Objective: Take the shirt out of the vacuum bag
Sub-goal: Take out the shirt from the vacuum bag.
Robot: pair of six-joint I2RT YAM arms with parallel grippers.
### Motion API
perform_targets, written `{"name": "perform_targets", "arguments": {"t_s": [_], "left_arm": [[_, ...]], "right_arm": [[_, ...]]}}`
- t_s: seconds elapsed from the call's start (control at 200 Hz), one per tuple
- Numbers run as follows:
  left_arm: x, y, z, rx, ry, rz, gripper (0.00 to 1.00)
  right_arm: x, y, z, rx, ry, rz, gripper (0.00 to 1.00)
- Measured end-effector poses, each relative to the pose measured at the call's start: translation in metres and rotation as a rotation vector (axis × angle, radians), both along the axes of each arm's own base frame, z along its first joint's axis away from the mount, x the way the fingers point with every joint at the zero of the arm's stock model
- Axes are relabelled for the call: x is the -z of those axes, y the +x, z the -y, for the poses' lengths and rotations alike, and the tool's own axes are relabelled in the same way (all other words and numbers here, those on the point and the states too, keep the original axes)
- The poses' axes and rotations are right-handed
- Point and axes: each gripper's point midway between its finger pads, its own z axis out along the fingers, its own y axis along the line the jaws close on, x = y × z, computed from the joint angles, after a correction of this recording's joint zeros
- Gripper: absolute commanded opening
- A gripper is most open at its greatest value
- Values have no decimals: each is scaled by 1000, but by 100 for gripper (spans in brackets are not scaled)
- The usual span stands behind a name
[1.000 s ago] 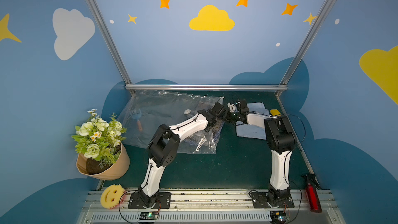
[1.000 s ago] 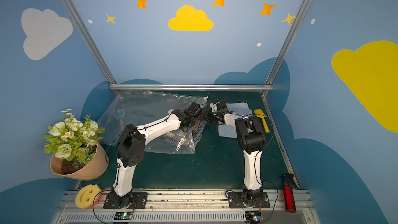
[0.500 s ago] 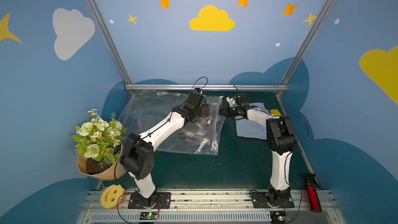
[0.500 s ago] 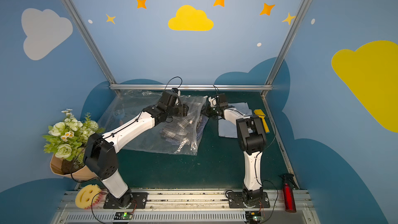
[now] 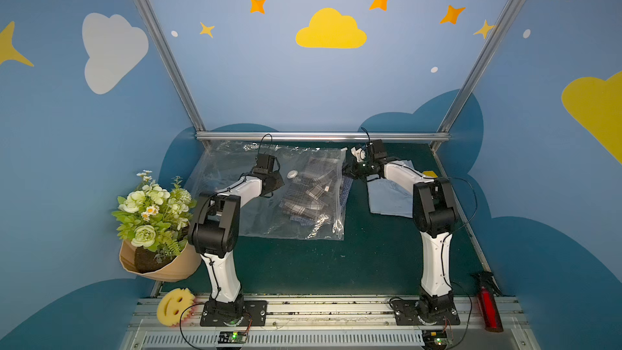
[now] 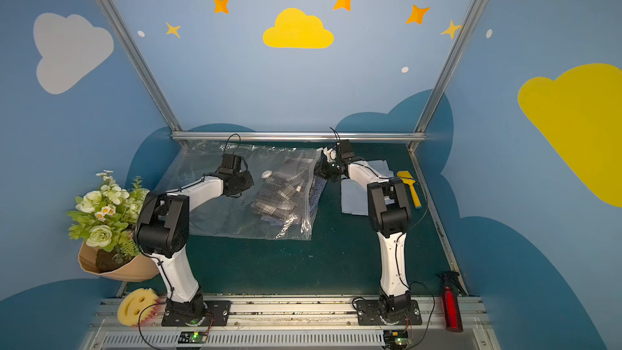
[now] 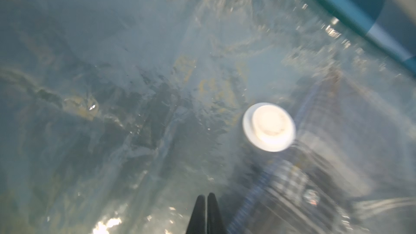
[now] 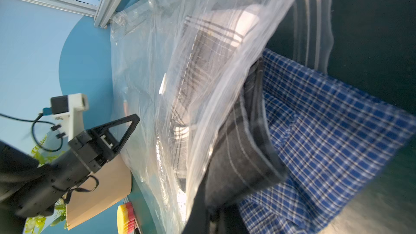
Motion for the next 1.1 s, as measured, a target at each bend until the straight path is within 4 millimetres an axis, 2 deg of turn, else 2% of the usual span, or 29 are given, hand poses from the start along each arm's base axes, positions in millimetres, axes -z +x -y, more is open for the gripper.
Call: {"name": "perform_targets", "arguments": {"t_s": [0.265, 0.426, 0.681, 0.896, 1.096], "left_arm": [[19, 22, -13, -48, -37, -52, 4], [37, 34, -9, -45, -58, -95, 4], [37, 37, -7, -50, -86, -97, 4], [37, 40, -6, -50, -92, -88, 4], [37, 45, -3, -41, -104, -76, 4]], "right_arm": [[3, -3, 1, -3, -13, -11, 0], [7, -5, 4, 2, -31, -25, 0], [7, -8, 7, 0, -51, -42, 0], [-4, -8, 10, -5, -57, -39, 0], [-18, -13, 24, 1, -67, -46, 0]]}}
